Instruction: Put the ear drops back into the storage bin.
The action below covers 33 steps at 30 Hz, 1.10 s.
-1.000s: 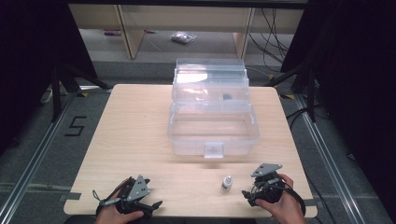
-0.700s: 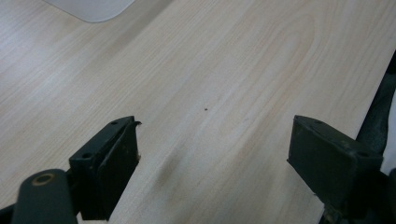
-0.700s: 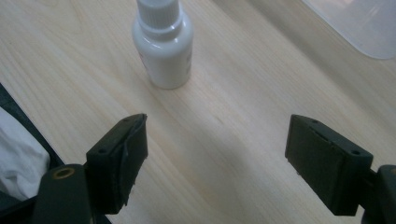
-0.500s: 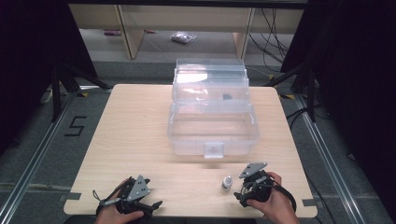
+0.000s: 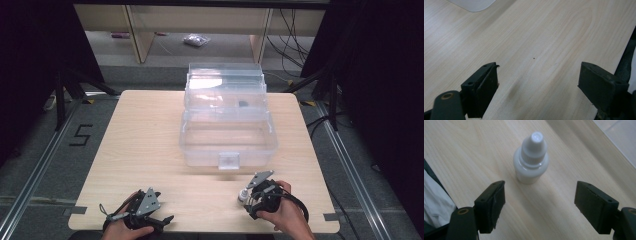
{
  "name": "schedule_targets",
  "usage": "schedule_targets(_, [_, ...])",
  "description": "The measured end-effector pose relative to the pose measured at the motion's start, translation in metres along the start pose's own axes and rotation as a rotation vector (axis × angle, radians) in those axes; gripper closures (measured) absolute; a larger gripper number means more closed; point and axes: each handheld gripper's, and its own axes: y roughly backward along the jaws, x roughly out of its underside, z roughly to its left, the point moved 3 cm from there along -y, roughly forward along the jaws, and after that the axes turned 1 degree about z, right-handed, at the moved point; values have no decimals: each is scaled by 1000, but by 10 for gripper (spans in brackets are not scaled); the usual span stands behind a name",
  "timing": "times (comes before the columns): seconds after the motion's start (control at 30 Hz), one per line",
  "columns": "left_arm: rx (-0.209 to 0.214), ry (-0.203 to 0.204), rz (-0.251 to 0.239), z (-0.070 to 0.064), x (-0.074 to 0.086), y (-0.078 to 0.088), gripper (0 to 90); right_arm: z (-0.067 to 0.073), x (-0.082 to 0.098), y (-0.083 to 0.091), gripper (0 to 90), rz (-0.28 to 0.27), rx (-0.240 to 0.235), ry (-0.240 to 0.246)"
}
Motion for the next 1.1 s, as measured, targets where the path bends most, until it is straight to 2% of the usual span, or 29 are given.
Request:
schedule_targets(0.27, [0, 0, 1, 0, 0, 0, 155, 1, -15, -6, 312, 37, -24, 73])
schedule_targets(0.3, [0, 0, 1, 0, 1, 0, 155, 2, -17, -7, 334, 46, -29, 64])
schedule_targets(0.5, [2, -1, 2, 0, 1, 0, 156, 2, -23, -11, 397, 63, -41, 95])
schedule_targets(0.57, [3, 16, 2, -1, 1, -1, 156, 2, -25, -12, 428, 62, -46, 108])
schedule_targets(0.63, [10, 13, 9, -1, 1, -1, 155, 2, -26, -14, 439, 68, -46, 130])
schedule_targets(0.67, [10, 12, 7, -1, 1, -1, 155, 3, -27, -14, 445, 76, -51, 116])
schedule_targets(0.7, [11, 18, 6, -1, 1, -1, 156, 2, -27, -15, 451, 75, -53, 135])
schedule_targets(0.73, [10, 16, 6, -1, 1, -1, 155, 3, -28, -15, 462, 82, -52, 124])
schedule_targets(0.77, [5, -11, 13, 1, 1, 0, 155, 2, -29, -16, 469, 80, -54, 139])
schedule_targets(0.83, [5, -9, 14, 0, 1, 0, 155, 3, -30, -17, 481, 91, -56, 122])
schedule_targets(0.93, [11, 0, 7, -1, 0, 0, 155, 2, -31, -20, 502, 93, -58, 142])
schedule_targets(0.97, [12, 19, 6, -2, 1, -1, 155, 3, -32, -20, 508, 98, -62, 139])
schedule_targets(1.1, [10, 15, 6, -1, 1, -1, 156, 4, -33, -22, 538, 108, -66, 153])
